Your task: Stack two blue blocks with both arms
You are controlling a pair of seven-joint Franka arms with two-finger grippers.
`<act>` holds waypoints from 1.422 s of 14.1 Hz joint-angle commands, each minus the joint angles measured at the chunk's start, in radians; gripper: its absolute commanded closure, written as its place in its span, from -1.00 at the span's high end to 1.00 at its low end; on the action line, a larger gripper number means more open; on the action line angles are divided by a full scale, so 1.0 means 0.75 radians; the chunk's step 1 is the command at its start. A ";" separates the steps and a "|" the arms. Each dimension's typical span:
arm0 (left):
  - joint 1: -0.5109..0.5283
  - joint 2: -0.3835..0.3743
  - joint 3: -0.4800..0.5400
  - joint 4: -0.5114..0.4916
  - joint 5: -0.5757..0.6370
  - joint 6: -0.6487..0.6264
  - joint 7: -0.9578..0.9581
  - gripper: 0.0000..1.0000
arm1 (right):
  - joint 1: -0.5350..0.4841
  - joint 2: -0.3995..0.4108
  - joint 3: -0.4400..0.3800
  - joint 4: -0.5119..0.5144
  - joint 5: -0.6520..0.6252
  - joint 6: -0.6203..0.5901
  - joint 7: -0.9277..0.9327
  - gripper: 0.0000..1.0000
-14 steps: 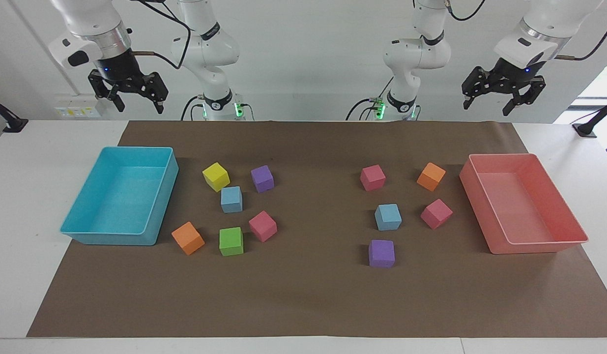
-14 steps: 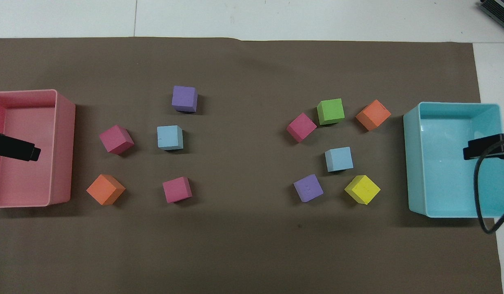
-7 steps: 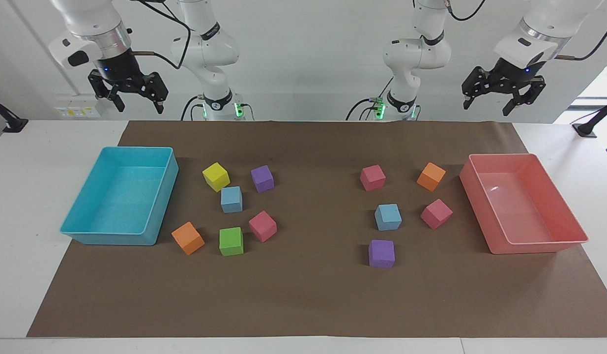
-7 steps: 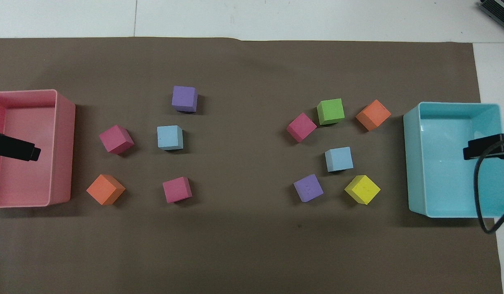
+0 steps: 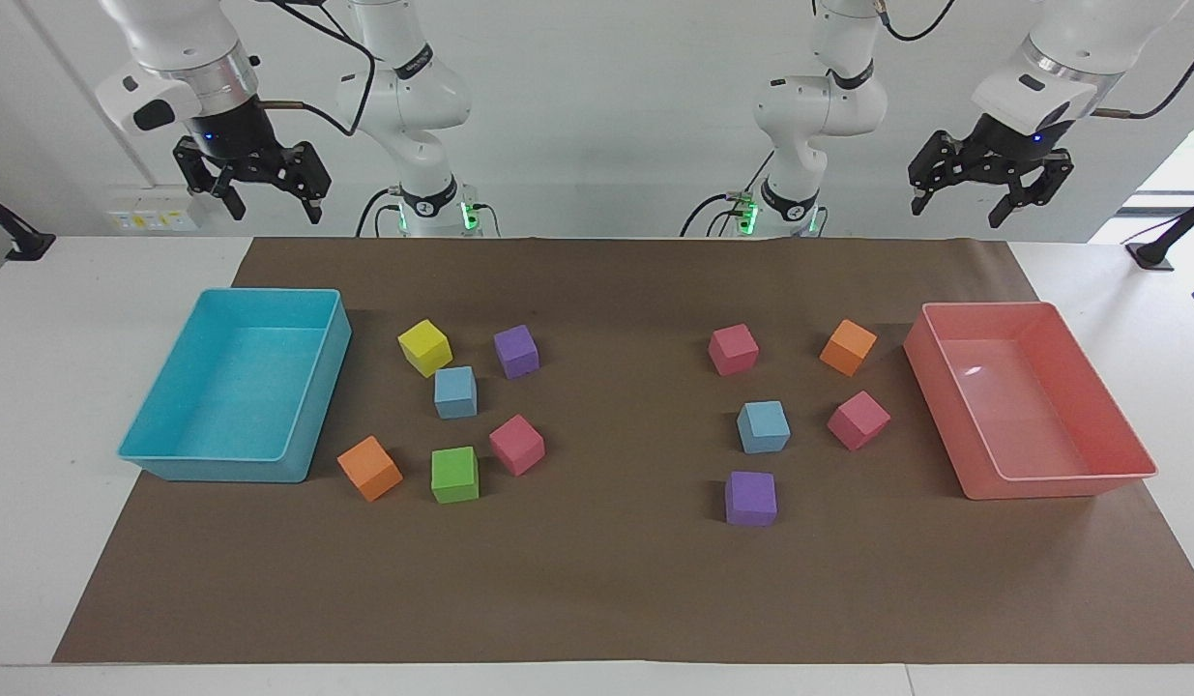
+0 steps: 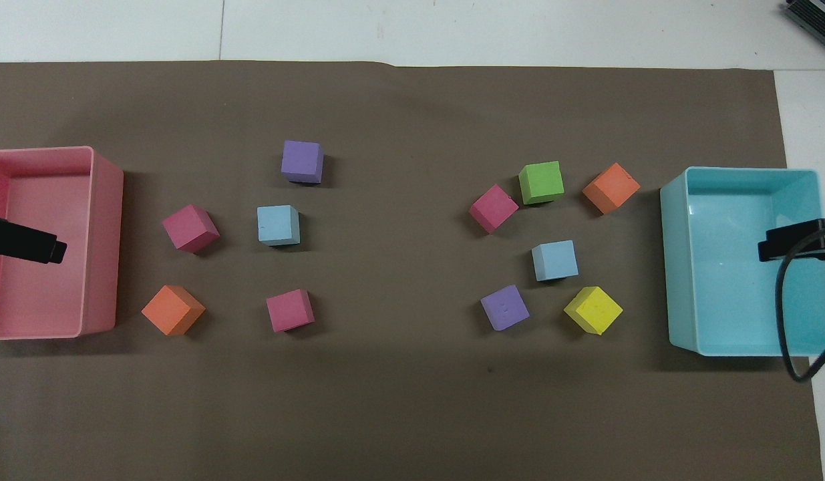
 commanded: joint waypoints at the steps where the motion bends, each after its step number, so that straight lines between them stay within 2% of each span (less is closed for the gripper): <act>1: -0.010 -0.011 0.008 -0.004 -0.002 0.008 -0.002 1.00 | -0.015 -0.012 0.006 -0.011 0.031 0.010 -0.011 1.00; 17: -0.010 -0.011 0.008 -0.004 -0.002 0.005 -0.004 1.00 | -0.015 -0.010 0.010 -0.009 0.029 0.016 -0.028 1.00; 20: -0.010 -0.011 0.008 -0.004 -0.002 0.008 -0.004 1.00 | -0.005 -0.021 0.010 -0.038 0.096 0.036 -0.011 1.00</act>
